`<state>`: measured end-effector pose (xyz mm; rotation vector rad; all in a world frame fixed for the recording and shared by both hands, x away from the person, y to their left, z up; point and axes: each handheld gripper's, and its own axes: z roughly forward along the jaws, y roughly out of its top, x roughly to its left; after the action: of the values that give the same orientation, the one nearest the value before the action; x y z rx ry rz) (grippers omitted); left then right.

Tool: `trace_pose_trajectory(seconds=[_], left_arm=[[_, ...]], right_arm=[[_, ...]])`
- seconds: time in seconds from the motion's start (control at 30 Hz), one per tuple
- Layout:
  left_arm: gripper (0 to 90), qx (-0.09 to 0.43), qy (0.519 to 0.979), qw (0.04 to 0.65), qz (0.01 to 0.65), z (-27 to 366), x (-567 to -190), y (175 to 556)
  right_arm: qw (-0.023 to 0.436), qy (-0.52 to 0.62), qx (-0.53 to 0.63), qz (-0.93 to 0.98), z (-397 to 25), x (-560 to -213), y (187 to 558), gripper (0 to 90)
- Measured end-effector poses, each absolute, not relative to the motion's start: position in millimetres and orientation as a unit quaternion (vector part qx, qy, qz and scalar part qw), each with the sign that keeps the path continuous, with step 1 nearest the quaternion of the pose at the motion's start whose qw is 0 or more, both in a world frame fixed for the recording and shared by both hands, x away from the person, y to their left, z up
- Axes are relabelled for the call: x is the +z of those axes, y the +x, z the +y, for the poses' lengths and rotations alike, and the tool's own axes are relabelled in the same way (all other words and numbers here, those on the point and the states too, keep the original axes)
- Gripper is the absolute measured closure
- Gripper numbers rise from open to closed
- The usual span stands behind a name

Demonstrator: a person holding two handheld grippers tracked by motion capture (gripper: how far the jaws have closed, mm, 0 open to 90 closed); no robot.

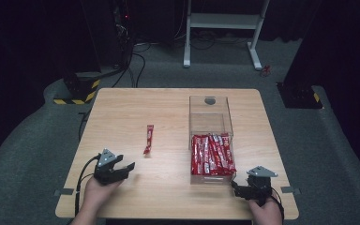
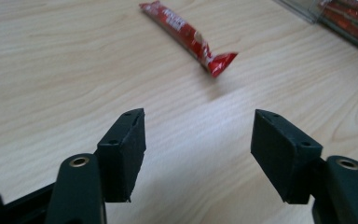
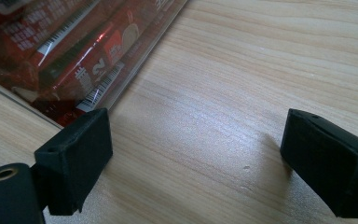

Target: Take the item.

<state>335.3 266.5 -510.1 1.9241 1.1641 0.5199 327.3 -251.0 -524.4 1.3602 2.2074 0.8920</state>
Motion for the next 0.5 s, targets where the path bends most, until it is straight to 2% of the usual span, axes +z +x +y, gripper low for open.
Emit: trace_pose_trajectory(seconds=[0.3,0.5], left_arm=[[32.3,0.203,0.772,0.375,0.472,289.7,-524.4,311.5],[28.5,0.228,0.780,0.347,0.468,299.8,-529.0,301.0]], right_arm=[[0.198,0.486,0.319,0.789,-251.0,-524.4,327.3,8.8],[0.199,0.485,0.319,0.789,-251.0,-524.5,327.3,8.8]])
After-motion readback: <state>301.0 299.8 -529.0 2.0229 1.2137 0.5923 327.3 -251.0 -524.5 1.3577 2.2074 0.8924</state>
